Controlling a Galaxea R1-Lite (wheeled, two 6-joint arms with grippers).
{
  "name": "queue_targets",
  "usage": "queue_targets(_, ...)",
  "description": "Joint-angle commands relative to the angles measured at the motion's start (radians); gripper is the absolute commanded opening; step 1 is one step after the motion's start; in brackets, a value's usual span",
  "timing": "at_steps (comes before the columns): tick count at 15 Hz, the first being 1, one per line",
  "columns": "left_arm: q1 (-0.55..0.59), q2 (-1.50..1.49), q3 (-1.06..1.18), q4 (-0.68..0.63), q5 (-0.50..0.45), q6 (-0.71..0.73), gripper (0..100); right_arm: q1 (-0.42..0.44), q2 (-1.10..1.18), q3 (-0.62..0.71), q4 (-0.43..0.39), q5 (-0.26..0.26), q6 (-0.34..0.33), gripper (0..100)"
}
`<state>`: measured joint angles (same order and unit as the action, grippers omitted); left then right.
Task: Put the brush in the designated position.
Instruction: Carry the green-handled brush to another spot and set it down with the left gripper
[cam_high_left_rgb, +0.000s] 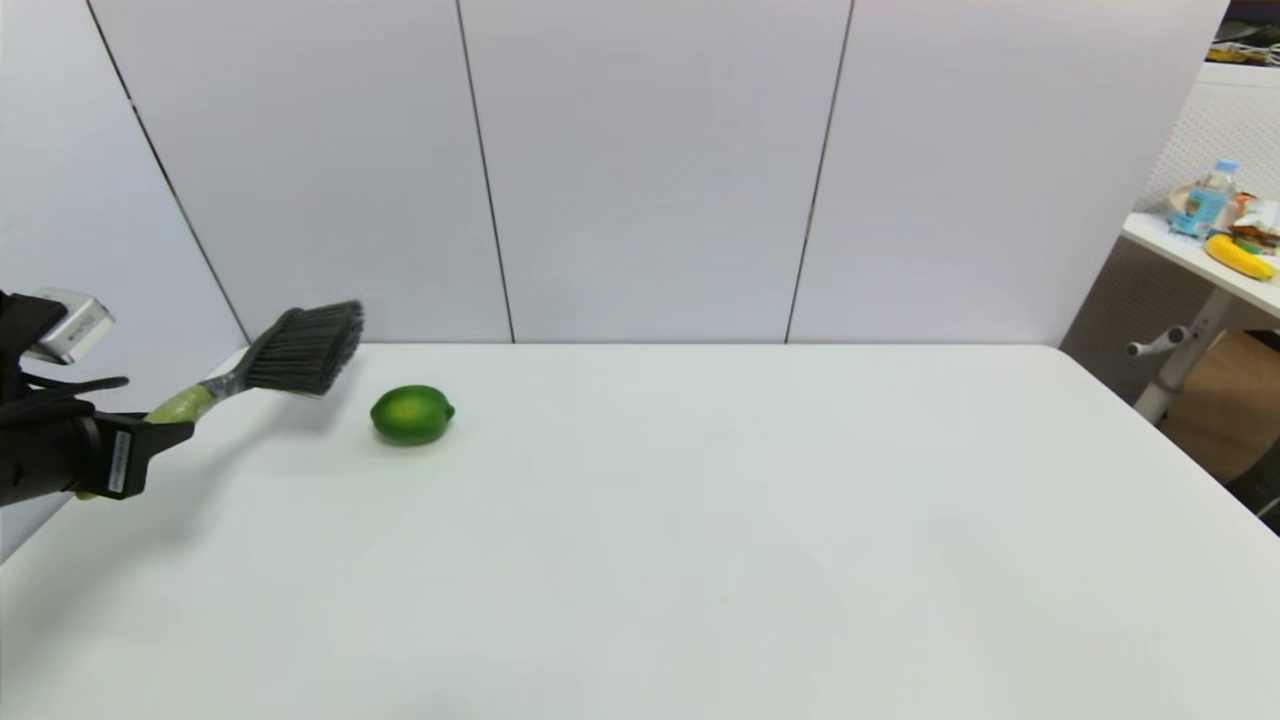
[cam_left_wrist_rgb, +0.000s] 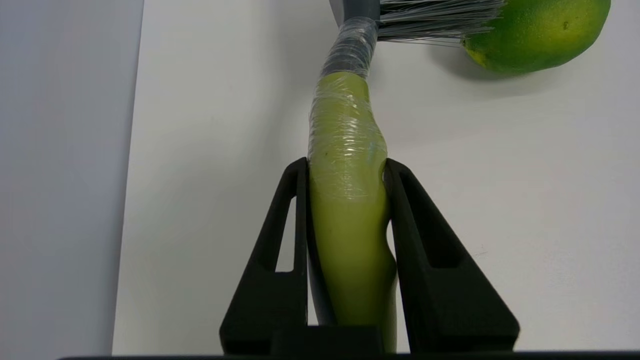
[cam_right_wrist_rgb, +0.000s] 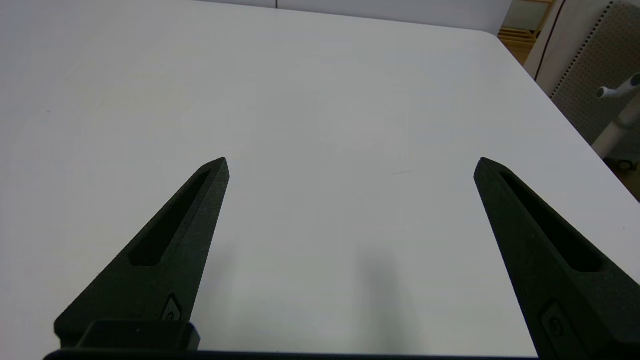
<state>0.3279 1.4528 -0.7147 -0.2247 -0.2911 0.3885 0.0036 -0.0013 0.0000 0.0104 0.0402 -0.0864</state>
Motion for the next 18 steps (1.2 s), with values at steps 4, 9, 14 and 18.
queue_targets(4, 0.000, 0.044, 0.147, -0.170, -0.028, 0.003, 0, 0.001, 0.001, 0.002, 0.000, 0.000, -0.001, 100)
queue_targets(9, 0.000, 0.054, 0.152, -0.176, -0.028, 0.001, 0, 0.001, 0.001, 0.002, 0.000, 0.000, -0.001, 100)
queue_targets(14, 0.000, 0.075, 0.152, -0.176, -0.028, 0.000, 0, -0.001, 0.001, 0.002, 0.000, 0.000, -0.001, 100)
queue_targets(18, 0.000, 0.084, 0.153, -0.176, -0.028, -0.013, 100, 0.001, 0.001, 0.002, 0.000, 0.001, -0.001, 100)
